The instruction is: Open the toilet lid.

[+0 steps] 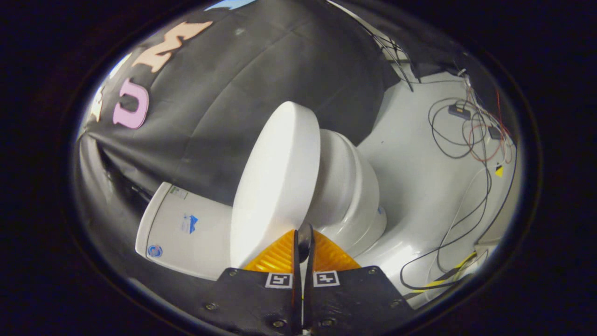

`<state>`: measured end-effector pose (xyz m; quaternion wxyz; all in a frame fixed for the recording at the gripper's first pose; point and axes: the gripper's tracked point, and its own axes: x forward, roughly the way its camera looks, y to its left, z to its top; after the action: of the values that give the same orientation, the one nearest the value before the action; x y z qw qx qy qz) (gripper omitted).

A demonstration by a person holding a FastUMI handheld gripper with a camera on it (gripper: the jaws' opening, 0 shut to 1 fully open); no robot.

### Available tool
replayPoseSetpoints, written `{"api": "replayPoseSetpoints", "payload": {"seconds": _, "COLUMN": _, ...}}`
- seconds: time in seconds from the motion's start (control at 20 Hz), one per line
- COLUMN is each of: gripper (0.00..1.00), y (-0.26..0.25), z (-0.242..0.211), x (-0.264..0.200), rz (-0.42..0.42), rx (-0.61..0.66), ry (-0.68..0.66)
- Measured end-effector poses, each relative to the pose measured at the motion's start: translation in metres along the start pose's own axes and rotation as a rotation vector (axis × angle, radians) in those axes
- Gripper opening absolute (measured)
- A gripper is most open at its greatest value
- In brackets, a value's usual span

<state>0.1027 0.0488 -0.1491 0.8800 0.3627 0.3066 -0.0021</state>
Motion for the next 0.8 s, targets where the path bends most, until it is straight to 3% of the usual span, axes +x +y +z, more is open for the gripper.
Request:
{"api": "replayPoseSetpoints", "payload": {"seconds": 0.4, "gripper": 0.02, "y": 0.025, "z": 0.01, "x": -0.016, "rz": -0.024, "rx": -0.117, "ry": -0.041}}
{"api": "replayPoseSetpoints", "payload": {"seconds": 0.8, "gripper": 0.02, "y": 0.07, "z": 0.023, "x": -0.033, "rz": 0.012, "rx": -0.204, "ry": -0.129}}
